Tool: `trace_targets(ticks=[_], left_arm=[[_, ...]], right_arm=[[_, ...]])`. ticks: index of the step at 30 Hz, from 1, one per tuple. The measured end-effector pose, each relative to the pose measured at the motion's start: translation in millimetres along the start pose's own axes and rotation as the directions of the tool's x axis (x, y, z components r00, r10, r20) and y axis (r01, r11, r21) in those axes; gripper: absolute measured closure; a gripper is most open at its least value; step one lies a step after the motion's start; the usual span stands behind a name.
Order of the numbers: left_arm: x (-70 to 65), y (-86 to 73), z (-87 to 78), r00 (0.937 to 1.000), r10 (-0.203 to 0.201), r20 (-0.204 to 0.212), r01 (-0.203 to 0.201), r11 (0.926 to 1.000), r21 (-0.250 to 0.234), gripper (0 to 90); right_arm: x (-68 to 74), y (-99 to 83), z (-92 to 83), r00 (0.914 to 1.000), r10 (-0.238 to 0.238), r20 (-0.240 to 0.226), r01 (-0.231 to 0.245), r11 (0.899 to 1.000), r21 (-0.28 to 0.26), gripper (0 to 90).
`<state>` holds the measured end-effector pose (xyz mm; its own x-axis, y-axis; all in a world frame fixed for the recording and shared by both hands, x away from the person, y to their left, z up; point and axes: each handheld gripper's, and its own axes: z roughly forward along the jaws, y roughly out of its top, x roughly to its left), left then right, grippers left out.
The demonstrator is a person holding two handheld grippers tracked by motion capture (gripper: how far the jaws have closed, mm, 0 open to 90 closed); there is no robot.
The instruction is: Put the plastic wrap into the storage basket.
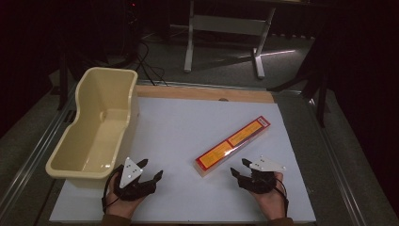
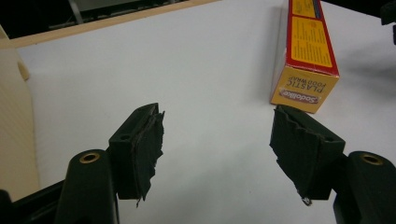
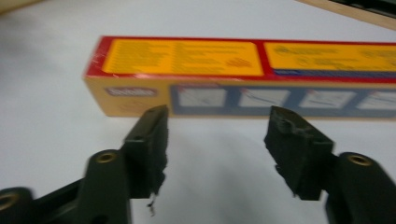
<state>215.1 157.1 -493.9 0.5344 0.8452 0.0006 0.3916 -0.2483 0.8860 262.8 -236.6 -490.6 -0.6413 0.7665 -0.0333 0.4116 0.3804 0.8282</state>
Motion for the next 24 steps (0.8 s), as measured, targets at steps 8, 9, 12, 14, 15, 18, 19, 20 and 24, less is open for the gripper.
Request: trace_targets(ticks=[8,9,12,14,15,18,19,20,24], left_arm=[[0.4,-0.3,-1.2,1.0,0.001,0.002,-0.001,1.0,-0.007,33.8],[0.6,-0.3,-1.4,1.0,-0.001,0.001,0.001,1.0,-0.008,33.8],[0.9,-0.1,-2.3,1.0,0.0,-0.001,0.0,1.0,-0.006,33.9],[0.9,-0.1,-2.5,1.0,0.001,-0.001,-0.001,1.0,-0.005,33.9],[1.0,-0.1,-2.5,1.0,0.0,-0.001,0.0,1.0,-0.006,33.9],[1.3,-0.1,-2.7,1.0,-0.001,0.0,0.001,1.0,-0.006,34.2],[1.3,-0.1,-2.7,1.0,-0.001,0.0,0.001,1.0,-0.006,34.2],[1.3,-0.1,-2.8,1.0,-0.001,-0.001,0.001,1.0,-0.006,34.2],[1.2,0.0,-2.8,1.0,-0.001,-0.003,0.001,1.0,-0.006,34.6]], right_arm=[[10.4,20.3,8.6,0.9988,-0.023,-0.044,0.021,0.999,-0.032,58.6],[10.4,20.3,8.6,0.9988,-0.023,-0.044,0.021,0.999,-0.032,58.6],[18.8,31.5,16.7,0.9975,-0.02,-0.067,0.017,0.999,-0.049,74.4],[20.6,33.0,18.5,0.9971,-0.024,-0.072,0.02,0.999,-0.05,77.9],[23.8,35.3,22.0,0.9958,-0.024,-0.088,0.02,0.998,-0.053,82.8],[31.1,39.5,31.2,0.9949,-0.029,-0.097,0.025,0.999,-0.04,89.5],[31.1,39.5,31.2,0.9949,-0.029,-0.097,0.025,0.999,-0.04,89.5],[34.1,41.3,35.9,0.9943,-0.024,-0.104,0.021,0.999,-0.029,89.6],[50.2,48.5,58.6,0.9901,-0.042,-0.134,0.045,0.999,0.016,89.7]])
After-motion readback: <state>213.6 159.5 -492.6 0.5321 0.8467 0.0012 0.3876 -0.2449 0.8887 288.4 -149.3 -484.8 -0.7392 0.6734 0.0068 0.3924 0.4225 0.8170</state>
